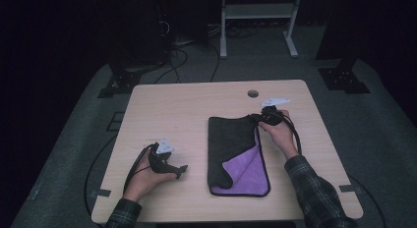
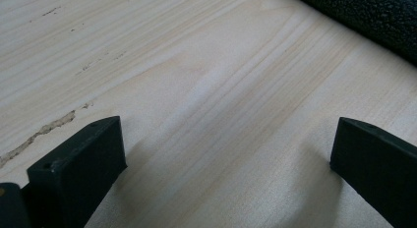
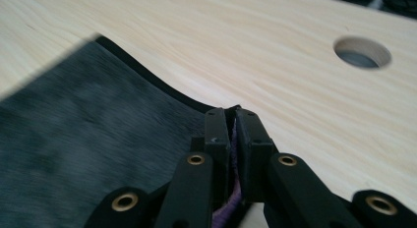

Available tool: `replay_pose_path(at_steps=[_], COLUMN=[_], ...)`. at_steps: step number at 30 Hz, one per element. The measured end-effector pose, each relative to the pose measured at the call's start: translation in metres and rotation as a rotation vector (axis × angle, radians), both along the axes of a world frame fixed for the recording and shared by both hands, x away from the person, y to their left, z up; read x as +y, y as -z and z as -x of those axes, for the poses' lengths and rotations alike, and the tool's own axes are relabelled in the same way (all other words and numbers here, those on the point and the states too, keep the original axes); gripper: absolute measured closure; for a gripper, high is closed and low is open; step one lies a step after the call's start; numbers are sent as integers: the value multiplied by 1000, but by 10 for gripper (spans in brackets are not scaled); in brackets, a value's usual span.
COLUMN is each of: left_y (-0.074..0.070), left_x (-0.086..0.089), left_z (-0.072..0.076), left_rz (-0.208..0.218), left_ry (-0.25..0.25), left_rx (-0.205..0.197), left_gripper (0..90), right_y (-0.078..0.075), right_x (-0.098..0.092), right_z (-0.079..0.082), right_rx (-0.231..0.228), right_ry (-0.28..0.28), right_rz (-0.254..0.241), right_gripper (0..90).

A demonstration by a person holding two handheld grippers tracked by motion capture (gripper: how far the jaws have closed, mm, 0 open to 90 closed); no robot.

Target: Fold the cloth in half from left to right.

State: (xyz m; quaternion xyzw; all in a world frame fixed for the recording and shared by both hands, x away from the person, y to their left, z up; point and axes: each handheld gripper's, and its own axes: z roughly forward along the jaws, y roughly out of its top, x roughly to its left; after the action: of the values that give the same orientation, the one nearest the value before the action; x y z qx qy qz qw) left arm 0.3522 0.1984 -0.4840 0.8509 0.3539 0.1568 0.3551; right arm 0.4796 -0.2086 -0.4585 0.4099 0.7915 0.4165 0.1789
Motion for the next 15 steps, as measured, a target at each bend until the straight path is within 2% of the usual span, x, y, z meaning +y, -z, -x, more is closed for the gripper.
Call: replay_pose_path(at_steps=[4,6,10,15], left_y=[0,0,0,0], left_x=[0,0,0,0], left_z=[0,0,0,0], left_rz=[0,0,0,0], left_ry=[-1,-2,-2,-2], left_rx=[0,0,0,1], left_gripper=[0,0,0,0], right_y=[10,17,18,6], right_x=[-4,-7,-13,-20], right_z=[-4,-7,-9,-4], right_rx=[14,13,13,-10], right_ry=[13,43,68,75], right_rz=[21,80,65,51], right_gripper=[801,723,676,665])
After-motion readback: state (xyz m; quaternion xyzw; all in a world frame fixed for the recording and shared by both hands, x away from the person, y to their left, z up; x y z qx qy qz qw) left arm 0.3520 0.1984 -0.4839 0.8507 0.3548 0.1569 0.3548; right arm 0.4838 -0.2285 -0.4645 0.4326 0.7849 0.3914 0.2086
